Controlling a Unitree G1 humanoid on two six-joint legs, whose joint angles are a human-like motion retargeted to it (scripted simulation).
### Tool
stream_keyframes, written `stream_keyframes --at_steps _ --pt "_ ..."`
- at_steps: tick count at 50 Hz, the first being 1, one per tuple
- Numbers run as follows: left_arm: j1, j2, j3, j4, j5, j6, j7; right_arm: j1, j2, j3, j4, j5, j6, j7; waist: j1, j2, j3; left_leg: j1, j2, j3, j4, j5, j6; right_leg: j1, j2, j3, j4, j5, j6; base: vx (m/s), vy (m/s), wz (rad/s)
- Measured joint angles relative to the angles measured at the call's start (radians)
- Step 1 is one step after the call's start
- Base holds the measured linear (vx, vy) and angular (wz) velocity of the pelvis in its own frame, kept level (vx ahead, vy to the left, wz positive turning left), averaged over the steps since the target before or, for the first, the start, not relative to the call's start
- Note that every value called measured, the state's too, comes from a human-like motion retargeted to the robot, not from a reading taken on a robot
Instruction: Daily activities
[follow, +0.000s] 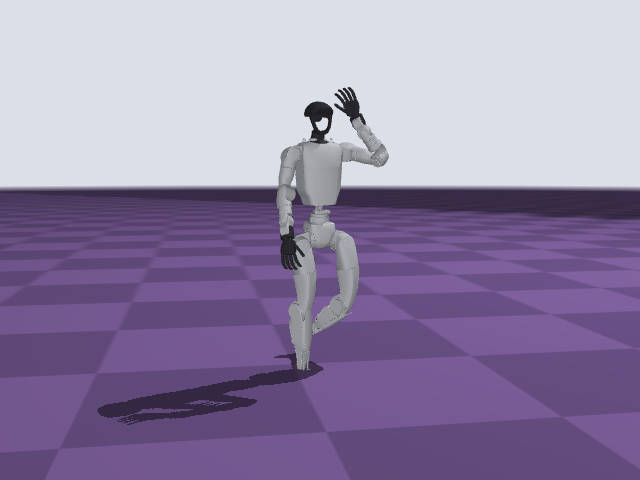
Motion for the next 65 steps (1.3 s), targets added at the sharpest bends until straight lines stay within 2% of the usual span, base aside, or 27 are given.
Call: stream_keyframes --at_steps 21,65 --pt "-0.051 0.029 0.01 0.002 0.048 0.027 0.003 -0.01 0.017 0.016 0.011 -0.031 0.002 0.029 0.005 -0.011 -0.006 -0.004 -0.01 0.006 -0.001 0.0 -0.008 -0.002 0.008 0.012 -0.013 0.016 0.0 0.0 0.0 0.0" --pt "-0.078 0.116 -0.036 0.007 -0.074 -0.021 -0.111 -0.031 0.027 0.013 0.026 0.004 0.018 0.095 0.008 -0.02 -0.006 -0.008 -0.013 0.02 0.001 0.0 -0.016 -0.013 0.023 0.028 -0.01 0.027 0.0 0.0 0.0 0.0"
